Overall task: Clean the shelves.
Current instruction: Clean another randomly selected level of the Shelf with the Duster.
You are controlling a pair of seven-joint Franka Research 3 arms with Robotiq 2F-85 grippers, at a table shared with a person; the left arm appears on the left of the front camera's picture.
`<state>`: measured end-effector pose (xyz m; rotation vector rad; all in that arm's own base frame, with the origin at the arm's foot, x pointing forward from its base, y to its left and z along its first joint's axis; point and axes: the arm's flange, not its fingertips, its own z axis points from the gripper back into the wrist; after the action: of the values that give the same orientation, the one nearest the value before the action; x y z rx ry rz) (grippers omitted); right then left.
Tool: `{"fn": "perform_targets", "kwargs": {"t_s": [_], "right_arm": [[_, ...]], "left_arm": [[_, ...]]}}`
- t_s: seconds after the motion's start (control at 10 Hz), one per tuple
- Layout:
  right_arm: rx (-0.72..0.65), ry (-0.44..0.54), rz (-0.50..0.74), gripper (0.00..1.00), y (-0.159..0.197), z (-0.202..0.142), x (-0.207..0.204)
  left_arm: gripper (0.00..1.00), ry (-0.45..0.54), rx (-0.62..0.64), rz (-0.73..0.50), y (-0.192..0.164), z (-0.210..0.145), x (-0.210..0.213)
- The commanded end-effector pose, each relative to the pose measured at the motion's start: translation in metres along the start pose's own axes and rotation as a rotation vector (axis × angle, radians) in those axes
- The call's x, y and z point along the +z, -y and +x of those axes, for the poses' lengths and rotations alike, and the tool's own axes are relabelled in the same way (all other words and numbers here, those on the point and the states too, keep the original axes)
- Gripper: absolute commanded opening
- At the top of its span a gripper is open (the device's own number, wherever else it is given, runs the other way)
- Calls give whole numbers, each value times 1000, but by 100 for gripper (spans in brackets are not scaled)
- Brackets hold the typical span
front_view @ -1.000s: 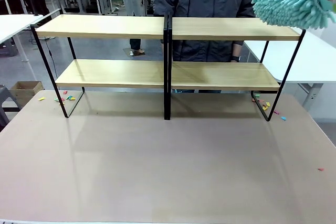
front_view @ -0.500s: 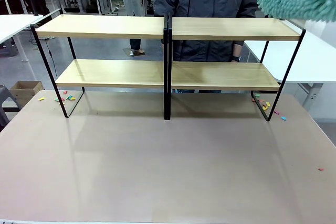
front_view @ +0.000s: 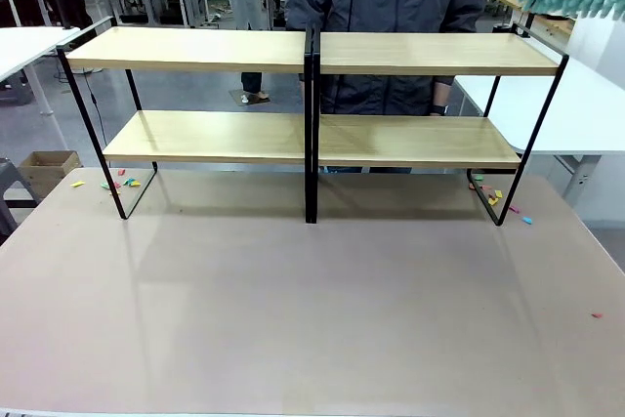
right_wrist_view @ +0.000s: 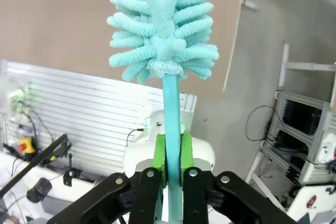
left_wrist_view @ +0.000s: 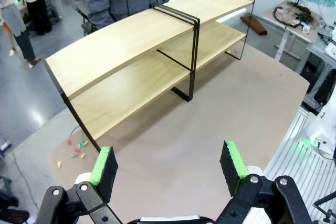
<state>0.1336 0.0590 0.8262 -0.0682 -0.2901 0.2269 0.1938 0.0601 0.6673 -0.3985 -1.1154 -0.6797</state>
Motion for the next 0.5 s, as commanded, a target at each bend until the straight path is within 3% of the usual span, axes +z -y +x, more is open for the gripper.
{"fn": "perform_targets", "kwargs": {"t_s": [0.0, 0.1, 0.4], "right_arm": [[1, -22, 90, 12, 15, -19, -7], [-19, -50, 76, 12, 18, -25, -9], [-2, -8, 47, 12, 11, -10, -1]], "left_arm": [[100, -1, 3, 11, 1, 0, 2], [100, -1, 3, 11, 1, 0, 2], [100, -1, 3, 11, 1, 0, 2]]}}
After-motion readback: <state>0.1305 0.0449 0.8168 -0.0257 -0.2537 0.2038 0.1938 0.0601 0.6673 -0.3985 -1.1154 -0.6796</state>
